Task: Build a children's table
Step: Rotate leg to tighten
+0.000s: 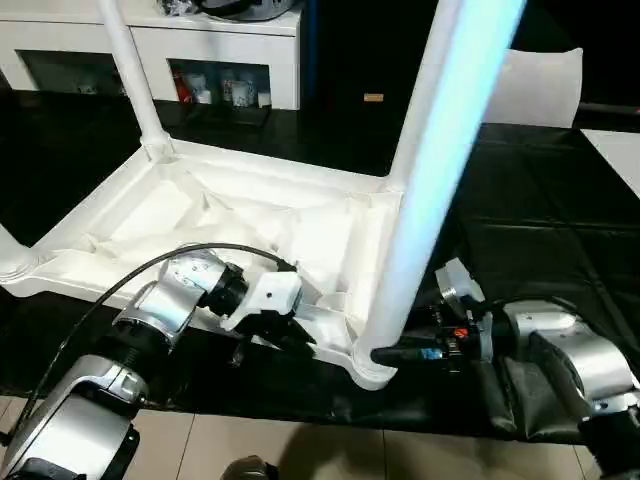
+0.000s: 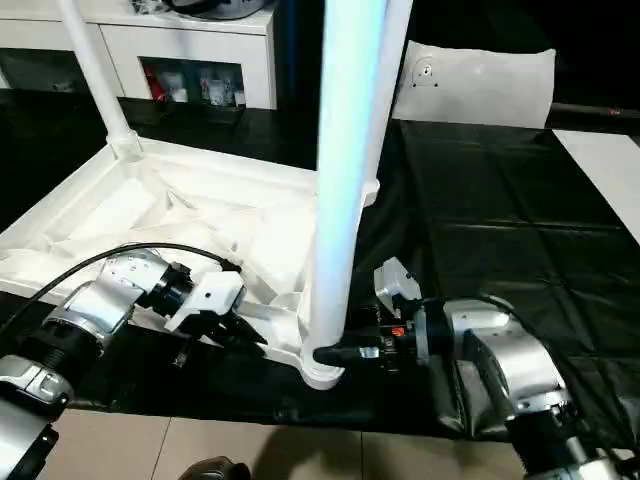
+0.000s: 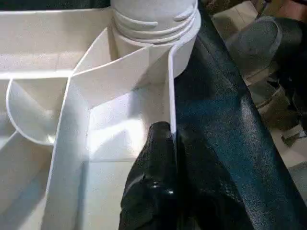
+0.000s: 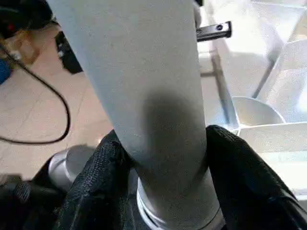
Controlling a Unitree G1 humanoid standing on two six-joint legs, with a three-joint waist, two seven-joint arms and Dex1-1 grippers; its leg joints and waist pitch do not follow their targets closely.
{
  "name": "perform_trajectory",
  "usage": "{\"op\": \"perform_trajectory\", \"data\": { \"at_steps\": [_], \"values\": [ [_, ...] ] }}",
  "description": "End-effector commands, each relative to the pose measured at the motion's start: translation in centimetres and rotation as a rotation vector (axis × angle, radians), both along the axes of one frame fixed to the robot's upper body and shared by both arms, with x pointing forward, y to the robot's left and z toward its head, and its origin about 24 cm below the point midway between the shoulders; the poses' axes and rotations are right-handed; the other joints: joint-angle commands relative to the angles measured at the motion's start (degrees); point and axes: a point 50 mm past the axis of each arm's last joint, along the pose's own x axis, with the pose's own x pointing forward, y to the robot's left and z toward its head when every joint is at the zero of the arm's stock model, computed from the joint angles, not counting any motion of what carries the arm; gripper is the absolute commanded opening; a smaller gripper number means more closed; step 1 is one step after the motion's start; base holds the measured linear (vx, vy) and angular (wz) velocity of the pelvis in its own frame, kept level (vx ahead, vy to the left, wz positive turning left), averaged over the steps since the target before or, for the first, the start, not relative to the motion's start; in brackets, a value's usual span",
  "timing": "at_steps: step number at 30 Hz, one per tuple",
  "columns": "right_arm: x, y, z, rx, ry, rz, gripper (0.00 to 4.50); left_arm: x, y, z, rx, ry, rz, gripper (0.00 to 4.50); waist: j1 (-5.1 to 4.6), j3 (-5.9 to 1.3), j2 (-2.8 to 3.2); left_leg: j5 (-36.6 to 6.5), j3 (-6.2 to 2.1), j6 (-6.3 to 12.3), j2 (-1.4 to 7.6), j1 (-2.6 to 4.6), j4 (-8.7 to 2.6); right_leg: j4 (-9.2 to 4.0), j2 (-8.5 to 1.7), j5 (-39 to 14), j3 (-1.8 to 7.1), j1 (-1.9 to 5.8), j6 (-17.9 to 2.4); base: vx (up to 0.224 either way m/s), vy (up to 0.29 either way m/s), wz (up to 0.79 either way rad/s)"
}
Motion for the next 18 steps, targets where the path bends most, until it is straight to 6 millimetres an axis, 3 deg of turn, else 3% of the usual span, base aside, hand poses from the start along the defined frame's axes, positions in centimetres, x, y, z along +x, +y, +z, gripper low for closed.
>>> {"op": "perform_trajectory", "data": {
  "at_steps": [1, 2, 3, 4, 5, 7, 9, 11, 14, 18],
  "values": [
    [0.3, 1.9, -0.1, 0.015, -0.013, -0.111, 2.04, 0.6, -2.1, 0.2, -0.043, -0.035, 0.056, 0.00, -0.29, -3.25, -0.22, -13.97, -1.72, 0.60, 3.93, 1.87, -4.10, -4.94, -5.26, -12.43, 2.53, 1.36, -12.45, 0.000, 0.000, 0.00],
    [0.4, 2.5, -0.5, -0.008, -0.007, -0.162, 2.04, 0.9, -2.5, 0.2, -0.063, -0.049, 0.104, 0.00, -0.68, -3.02, -0.30, -15.62, -1.82, -0.60, 3.81, 1.99, -4.30, -5.17, -5.19, -15.26, 2.60, 1.06, -11.89, 0.000, 0.000, 0.00],
    [0.5, 3.0, -0.7, -0.025, 0.000, -0.203, 2.04, 1.2, -2.9, 0.2, -0.081, -0.057, 0.148, 0.00, -0.68, -3.02, -0.30, -15.62, -1.82, -0.60, 3.81, 1.99, -4.30, -5.17, -5.19, -15.26, 2.60, 1.06, -11.89, 0.000, 0.000, 0.00],
    [0.6, 3.3, -0.9, -0.035, 0.007, -0.225, 2.04, 1.3, -3.1, 0.2, -0.093, -0.060, 0.172, 0.00, -1.09, -2.84, -0.51, -17.67, -2.15, -2.03, 3.51, 2.19, -4.38, -5.83, -5.59, -22.21, 2.66, 1.08, -9.96, 0.000, 0.000, 0.00],
    [0.8, 3.6, -1.0, -0.035, 0.012, -0.265, 2.04, 1.5, -3.4, 0.2, -0.101, -0.061, 0.203, 0.00, -1.34, -2.81, -0.57, -18.26, -2.36, -2.40, 3.59, 2.24, -4.40, -6.14, -5.68, -24.76, 2.73, 1.02, -8.93, 0.000, 0.000, 0.00],
    [1.6, 4.6, -1.3, -0.034, 0.025, -0.383, 2.02, 2.1, -4.3, 0.2, -0.125, -0.061, 0.301, 0.00, -2.03, -2.69, -0.35, -19.63, -2.46, -2.88, 3.60, 2.30, -4.64, -6.16, -5.47, -25.54, 2.70, 0.69, -8.68, 0.000, 0.000, 0.00],
    [2.0, 5.5, -1.6, -0.054, 0.037, -0.454, 2.00, 2.5, -5.0, 0.2, -0.141, -0.054, 0.389, 0.00, -2.66, -2.77, -0.39, -20.11, -2.65, -3.44, 3.40, 1.97, -4.85, -5.99, -5.33, -25.19, 2.45, 0.93, -8.36, 0.000, 0.000, 0.00],
    [2.1, 6.1, -1.8, -0.068, 0.039, -0.479, 1.98, 2.8, -5.4, 0.2, -0.137, -0.057, 0.449, 0.00, -3.36, -2.80, -0.43, -20.83, -2.66, -3.38, 3.37, 2.23, -4.83, -6.11, -5.39, -24.25, 2.54, 0.65, -8.58, 0.000, 0.000, 0.00],
    [3.2, 7.4, -1.9, -0.106, 0.050, -0.633, 1.96, 3.7, -6.8, 0.5, -0.184, -0.053, 0.651, 0.00, -3.80, -2.84, -0.20, -20.57, -2.53, -3.23, 3.28, 2.27, -4.74, -6.04, -5.32, -21.84, 2.67, 0.53, -9.59, 0.000, 0.000, 0.00],
    [3.6, 7.8, -2.0, -0.125, 0.054, -0.682, 1.96, 3.6, -7.3, 0.7, -0.199, -0.059, 0.704, 0.00, -3.98, -2.95, -0.11, -19.38, -2.45, -2.12, 3.15, 2.07, -4.78, -6.17, -5.16, -19.10, 2.76, 0.87, -9.34, 0.000, 0.000, 0.00]
  ]
}}
